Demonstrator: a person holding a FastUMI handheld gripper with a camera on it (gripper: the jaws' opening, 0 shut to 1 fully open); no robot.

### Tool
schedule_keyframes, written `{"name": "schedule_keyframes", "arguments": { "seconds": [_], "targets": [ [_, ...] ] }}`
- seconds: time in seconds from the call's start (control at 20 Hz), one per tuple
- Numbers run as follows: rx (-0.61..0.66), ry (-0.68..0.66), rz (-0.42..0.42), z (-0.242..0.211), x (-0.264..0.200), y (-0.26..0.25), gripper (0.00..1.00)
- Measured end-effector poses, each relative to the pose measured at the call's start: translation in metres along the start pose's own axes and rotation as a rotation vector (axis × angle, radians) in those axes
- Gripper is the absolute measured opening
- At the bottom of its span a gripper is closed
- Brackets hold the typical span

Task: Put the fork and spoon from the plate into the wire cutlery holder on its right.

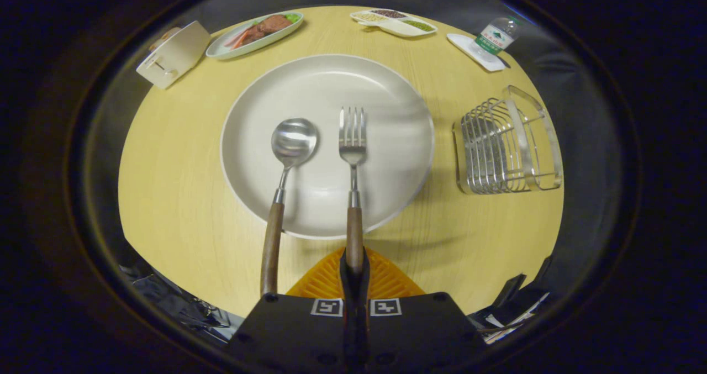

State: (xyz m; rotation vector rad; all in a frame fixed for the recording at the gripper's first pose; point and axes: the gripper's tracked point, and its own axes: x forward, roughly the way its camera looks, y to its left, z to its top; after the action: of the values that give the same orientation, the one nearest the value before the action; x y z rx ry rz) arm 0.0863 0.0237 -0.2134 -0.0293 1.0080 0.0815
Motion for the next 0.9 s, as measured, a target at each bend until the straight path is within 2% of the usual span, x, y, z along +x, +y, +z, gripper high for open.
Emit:
{"name": "schedule_keyframes", "arguments": {
  "seconds": [0.3, 0.55, 0.9],
  "targets": [
    [0.035, 0.015, -0.036, -0.001, -0.036, -0.013, 0.04],
    [0.116, 0.047, -0.044, 0.0, -0.081, -0.031, 0.04],
    [0.286, 0.111, -0.053, 0.007, -0.115, -0.097, 0.04]
  ]
}}
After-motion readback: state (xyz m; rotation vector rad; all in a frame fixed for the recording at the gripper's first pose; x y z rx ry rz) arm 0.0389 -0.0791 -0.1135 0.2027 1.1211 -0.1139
